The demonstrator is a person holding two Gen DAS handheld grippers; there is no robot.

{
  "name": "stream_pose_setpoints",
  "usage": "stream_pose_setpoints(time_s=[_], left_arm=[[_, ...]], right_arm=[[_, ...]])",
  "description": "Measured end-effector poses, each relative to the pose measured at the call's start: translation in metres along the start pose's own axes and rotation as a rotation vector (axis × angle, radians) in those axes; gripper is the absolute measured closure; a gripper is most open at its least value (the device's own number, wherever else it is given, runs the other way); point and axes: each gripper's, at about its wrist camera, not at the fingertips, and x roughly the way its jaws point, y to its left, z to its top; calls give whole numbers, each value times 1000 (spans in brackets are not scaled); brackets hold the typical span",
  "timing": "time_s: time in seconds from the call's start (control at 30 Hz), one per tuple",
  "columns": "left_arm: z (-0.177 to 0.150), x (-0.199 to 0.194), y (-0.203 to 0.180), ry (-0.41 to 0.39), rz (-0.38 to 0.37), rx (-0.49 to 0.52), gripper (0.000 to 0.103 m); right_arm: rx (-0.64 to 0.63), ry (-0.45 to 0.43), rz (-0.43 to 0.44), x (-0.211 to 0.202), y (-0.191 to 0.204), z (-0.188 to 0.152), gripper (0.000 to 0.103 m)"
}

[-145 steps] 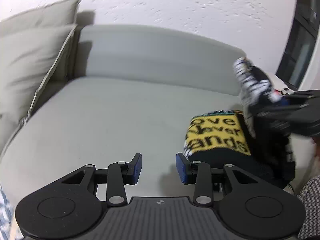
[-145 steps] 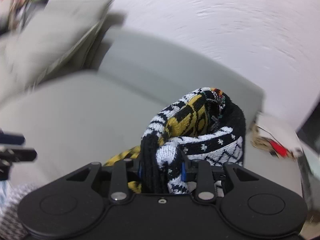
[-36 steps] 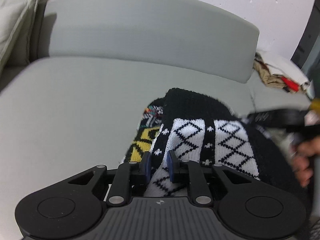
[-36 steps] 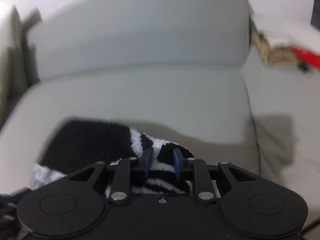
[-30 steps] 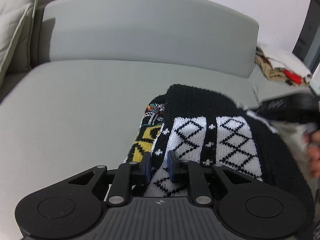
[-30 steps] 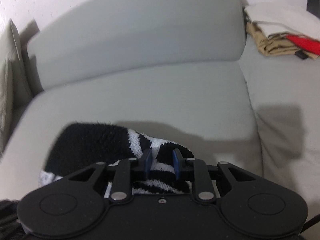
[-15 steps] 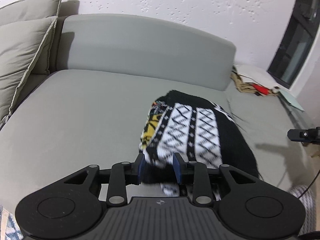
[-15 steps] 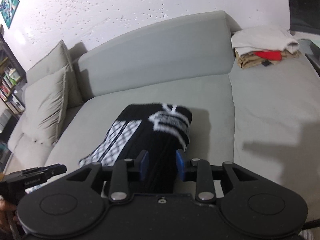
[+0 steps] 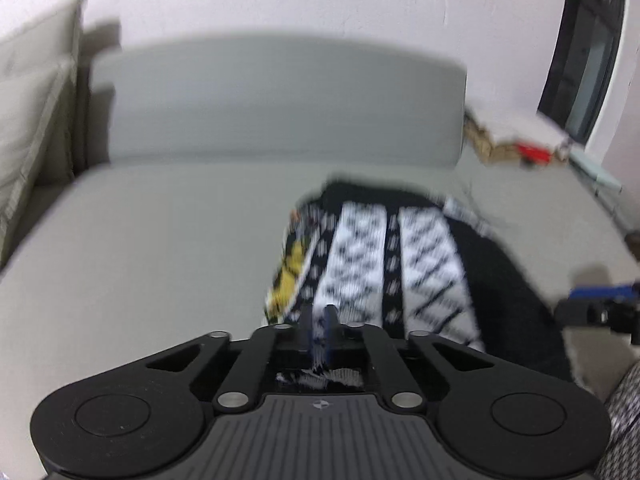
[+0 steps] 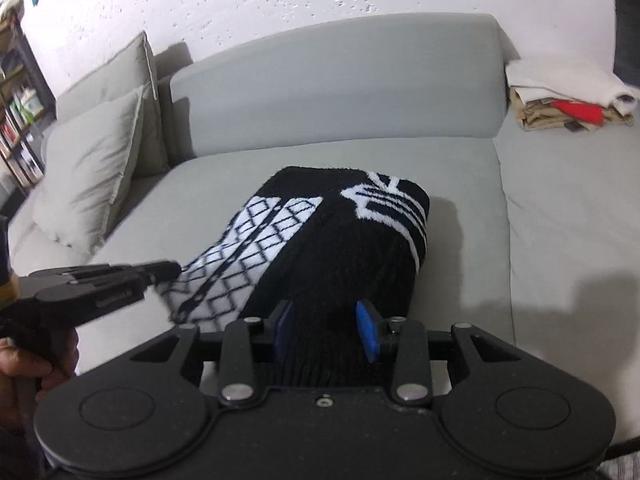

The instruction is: Fold clothes

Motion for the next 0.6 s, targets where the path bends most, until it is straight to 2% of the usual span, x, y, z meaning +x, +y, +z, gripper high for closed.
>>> stream_pose_setpoints(time_s=[0.1, 0.2, 0.27, 0.4, 0.43, 0.5, 0.53, 0.57, 0.6], left_arm=[[-12, 20, 4, 43, 23, 9, 103], [-19, 26, 9, 46, 17, -9, 103], [-16, 19, 15, 42, 8, -35, 103], [-9, -3, 30, 33, -22, -97, 103], [-7, -8, 33, 31, -30, -113, 96], [-3, -19, 41, 26, -45, -144, 69], [-1, -24, 44, 24, -53, -160, 36], [1, -29, 48, 22, -60, -176, 18], [3, -35, 52, 20, -68, -191, 17]], right_arm=[[-43, 45, -30, 25, 3, -3, 73], [-70, 97, -42, 43, 1, -10, 73], [-88, 130, -49, 54, 0, -14, 73], [-78, 143, -24, 44, -5, 1, 73], [-66, 140, -15, 37, -7, 4, 72], [-5, 97, 27, 14, -16, 7, 61], [26, 76, 48, 4, -21, 8, 39], [66, 73, 65, -1, -28, 8, 18], [105, 70, 82, -5, -35, 8, 12]])
